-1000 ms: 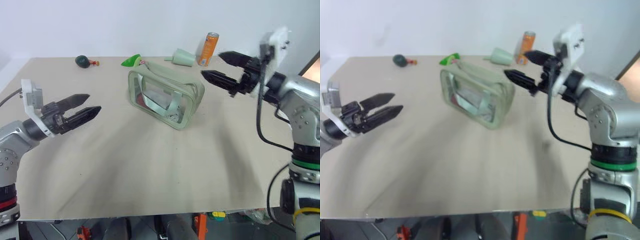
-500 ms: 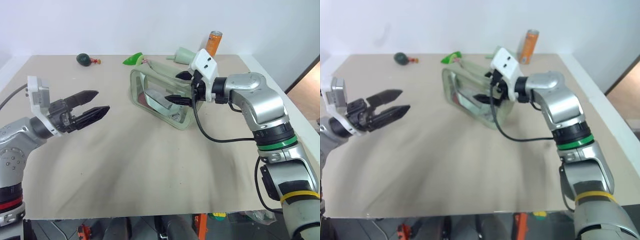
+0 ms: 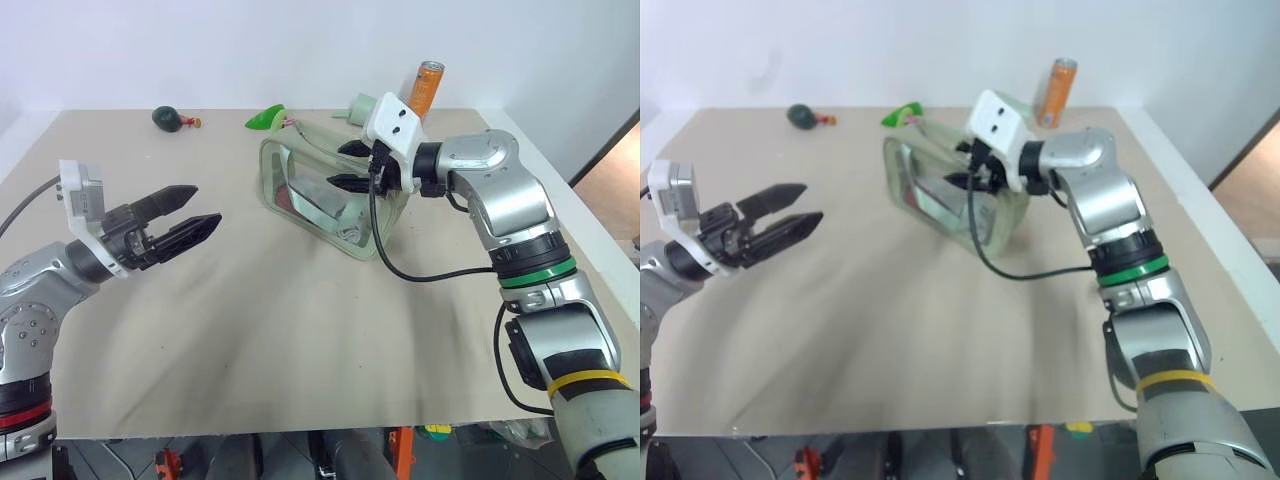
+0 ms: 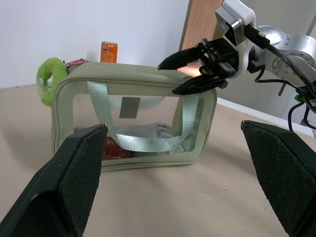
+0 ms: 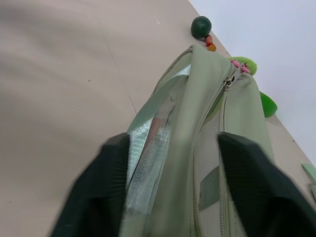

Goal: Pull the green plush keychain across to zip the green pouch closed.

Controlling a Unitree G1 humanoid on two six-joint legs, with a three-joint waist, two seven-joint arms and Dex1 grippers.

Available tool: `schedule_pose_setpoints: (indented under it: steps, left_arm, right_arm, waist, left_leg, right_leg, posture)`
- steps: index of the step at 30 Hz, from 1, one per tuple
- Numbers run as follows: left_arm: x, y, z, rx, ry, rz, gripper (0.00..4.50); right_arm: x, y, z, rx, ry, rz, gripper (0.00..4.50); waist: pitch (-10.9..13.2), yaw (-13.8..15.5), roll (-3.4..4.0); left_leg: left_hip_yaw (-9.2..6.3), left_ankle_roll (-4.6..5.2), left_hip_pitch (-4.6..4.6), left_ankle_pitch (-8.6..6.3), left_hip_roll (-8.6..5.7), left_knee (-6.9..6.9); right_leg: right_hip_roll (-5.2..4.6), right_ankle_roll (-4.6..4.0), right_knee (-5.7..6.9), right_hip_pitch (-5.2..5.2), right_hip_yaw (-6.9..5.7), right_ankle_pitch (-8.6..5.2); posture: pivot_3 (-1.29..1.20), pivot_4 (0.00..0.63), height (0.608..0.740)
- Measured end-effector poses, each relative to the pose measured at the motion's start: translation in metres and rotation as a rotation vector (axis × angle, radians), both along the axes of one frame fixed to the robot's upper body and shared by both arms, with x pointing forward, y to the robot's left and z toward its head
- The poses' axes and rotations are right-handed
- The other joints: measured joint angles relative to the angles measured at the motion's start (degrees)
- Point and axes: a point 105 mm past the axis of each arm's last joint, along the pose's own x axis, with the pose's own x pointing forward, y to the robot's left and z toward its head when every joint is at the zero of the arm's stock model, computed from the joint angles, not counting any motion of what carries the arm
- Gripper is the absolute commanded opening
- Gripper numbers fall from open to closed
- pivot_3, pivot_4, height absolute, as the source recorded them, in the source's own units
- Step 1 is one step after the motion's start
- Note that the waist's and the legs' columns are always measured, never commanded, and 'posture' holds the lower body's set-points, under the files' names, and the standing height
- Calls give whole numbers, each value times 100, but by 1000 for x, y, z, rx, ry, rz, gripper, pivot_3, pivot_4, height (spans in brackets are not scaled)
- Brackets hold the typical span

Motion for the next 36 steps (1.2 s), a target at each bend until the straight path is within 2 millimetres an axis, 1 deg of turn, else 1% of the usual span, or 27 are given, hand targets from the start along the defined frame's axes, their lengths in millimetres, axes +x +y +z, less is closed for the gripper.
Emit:
schedule_pose_setpoints:
  steps: [3,5,19,22,24,25,28,30,31,33,36]
  left_arm:
    - [0,0,0,-1,-1,1,4500]
    - [0,0,0,-2,-1,0,4500]
    - [-2,1,4,-22,-8,2,4500]
    - [-2,0,4,-24,-9,2,4500]
    - [-2,0,4,-23,-9,1,4500]
    - [-3,0,4,-23,-10,1,4500]
    - [-3,0,3,-23,-6,4,4500]
    - [-3,1,2,-24,-1,7,4500]
    - [-3,2,2,-28,0,10,4500]
    - [-2,6,4,-43,-2,22,4500]
    - [2,20,6,-97,9,65,4500]
  right_arm:
    - [-2,0,-6,-16,18,15,598]
    - [-3,0,-7,-21,19,23,21]
    - [-7,2,-13,-44,5,50,21]
    - [-11,5,-11,-9,29,81,21]
    - [-16,5,-6,24,45,122,21]
    - [-24,6,0,53,61,175,21]
    - [-51,1,28,124,35,330,21]
    - [-64,-8,46,158,5,382,21]
    - [-69,-13,51,164,8,398,21]
    - [-74,-19,53,165,23,414,21]
    - [-79,-22,51,152,41,438,21]
  waist:
    - [0,-1,0]
    - [0,-1,0]
    - [-1,2,0]
    - [-1,1,0]
    - [0,3,0]
    - [0,3,1]
    - [0,9,1]
    - [0,12,1]
    - [0,11,0]
    - [0,7,1]
    - [0,-5,1]
  left_leg:
    - [-1,-1,1,1,1,0]
    - [-2,-2,1,1,1,0]
    - [-3,-5,1,3,0,4]
    - [-3,-5,1,3,0,6]
    - [-4,-5,-1,4,0,6]
    - [-5,-5,-3,3,0,5]
    - [-11,-1,-6,1,0,5]
    - [-11,0,-5,0,-1,5]
    - [-10,0,-5,0,-1,7]
    - [-7,0,-2,1,-1,11]
    - [-6,3,7,6,5,12]
  right_leg:
    - [1,-1,1,0,0,0]
    - [1,-1,2,0,-1,1]
    - [0,-3,5,2,-2,3]
    - [1,-5,5,2,-2,5]
    - [1,-6,6,1,-4,5]
    - [1,-5,6,-1,-4,5]
    - [0,-5,6,0,-9,5]
    - [-2,-5,5,2,-10,5]
    - [-2,-5,5,3,-9,5]
    - [-2,-5,5,3,-9,5]
    - [6,-6,10,6,-11,10]
  posture:
    - [0,150,740]
    - [0,150,740]
    - [0,150,740]
    - [0,150,740]
    - [0,150,740]
    - [0,150,740]
    - [0,150,740]
    - [0,150,740]
    - [0,150,740]
    - [0,150,740]
    - [0,150,740]
